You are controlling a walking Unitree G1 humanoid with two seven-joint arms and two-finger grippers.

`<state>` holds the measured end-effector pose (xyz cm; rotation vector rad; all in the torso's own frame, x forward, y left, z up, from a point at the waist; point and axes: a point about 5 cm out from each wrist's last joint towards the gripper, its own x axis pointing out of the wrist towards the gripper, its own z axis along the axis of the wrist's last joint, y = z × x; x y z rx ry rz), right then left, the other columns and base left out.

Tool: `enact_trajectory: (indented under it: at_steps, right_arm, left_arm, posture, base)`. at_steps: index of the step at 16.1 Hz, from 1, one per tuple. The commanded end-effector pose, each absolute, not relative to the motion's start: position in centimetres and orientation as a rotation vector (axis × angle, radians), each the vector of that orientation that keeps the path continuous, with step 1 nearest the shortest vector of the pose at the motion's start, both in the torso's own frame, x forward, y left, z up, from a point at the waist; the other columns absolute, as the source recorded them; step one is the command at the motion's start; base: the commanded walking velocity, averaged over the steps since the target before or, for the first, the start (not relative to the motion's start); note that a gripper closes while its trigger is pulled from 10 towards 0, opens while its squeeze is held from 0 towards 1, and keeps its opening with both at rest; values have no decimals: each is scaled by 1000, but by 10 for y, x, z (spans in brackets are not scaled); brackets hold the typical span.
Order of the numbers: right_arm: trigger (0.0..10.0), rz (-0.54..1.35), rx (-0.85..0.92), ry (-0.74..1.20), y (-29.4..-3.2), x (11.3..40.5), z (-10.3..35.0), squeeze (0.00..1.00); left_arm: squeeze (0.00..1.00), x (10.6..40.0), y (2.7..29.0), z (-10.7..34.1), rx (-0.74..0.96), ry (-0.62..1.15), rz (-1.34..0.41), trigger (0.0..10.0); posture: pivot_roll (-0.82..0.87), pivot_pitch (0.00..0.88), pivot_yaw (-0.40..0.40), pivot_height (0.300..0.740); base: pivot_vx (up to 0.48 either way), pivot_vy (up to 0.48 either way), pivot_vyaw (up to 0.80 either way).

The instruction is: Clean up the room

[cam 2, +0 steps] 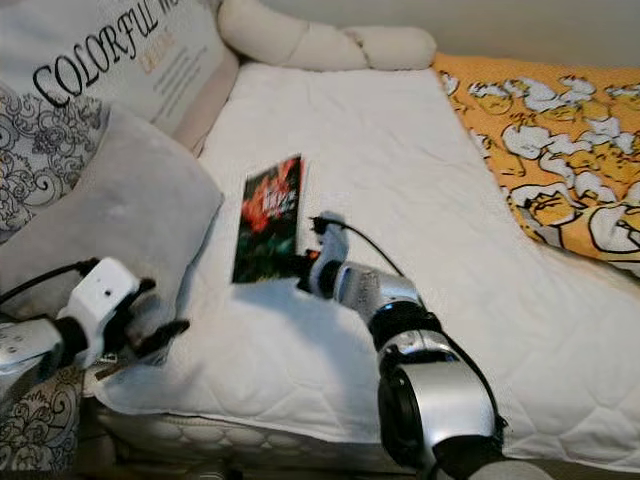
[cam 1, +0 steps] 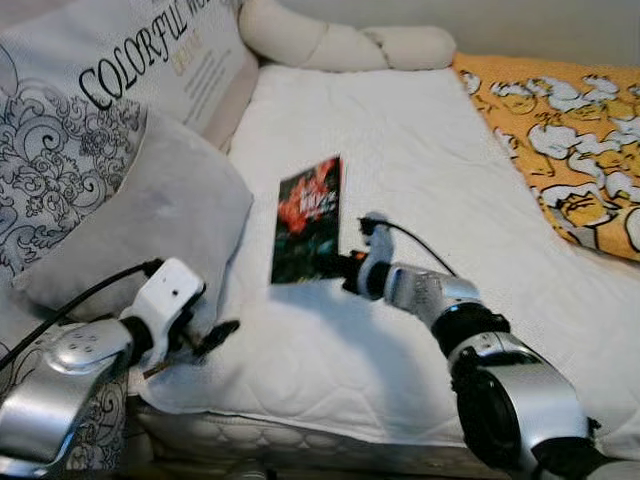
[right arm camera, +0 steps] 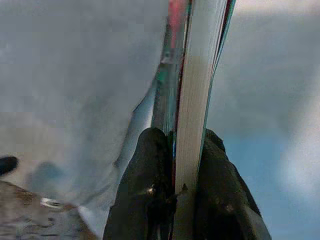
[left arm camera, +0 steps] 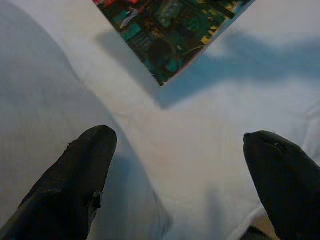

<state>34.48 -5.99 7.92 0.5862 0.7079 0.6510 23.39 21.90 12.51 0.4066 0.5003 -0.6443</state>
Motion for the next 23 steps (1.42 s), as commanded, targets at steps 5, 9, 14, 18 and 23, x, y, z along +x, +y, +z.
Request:
enact_trajectory:
  at_steps: [5,9,14,18,23]
  right_arm:
    - [10000,561,522,812,-51,333,57,0]
    - [10000,436,342,850,-63,321,31,1000]
    - [10000,279,307,817,-85,320,20,1000]
    - [10000,296,299,771,-94,324,23,1000]
    - [10000,317,426,665,-124,329,29,1000]
  left_arm:
    - [0,220,217,126,407,589,-739,10000]
    - [0,218,213,128,405,597,-744,10000]
    - [0,217,204,126,391,595,-730,10000]
    - [0,219,201,119,374,597,-725,10000]
    - [0,231,192,103,303,498,-580,10000]
  posture:
    - [188,0,1,740]
    - [215,0,-1,740]
    - [222,0,7,740]
    - [177,0,9,740]
    - [88,0,0,740]
  base:
    - [0,0,0]
    - [0,0,0]
    - [0,0,0]
    - [0,0,0]
    - [0,0,0]
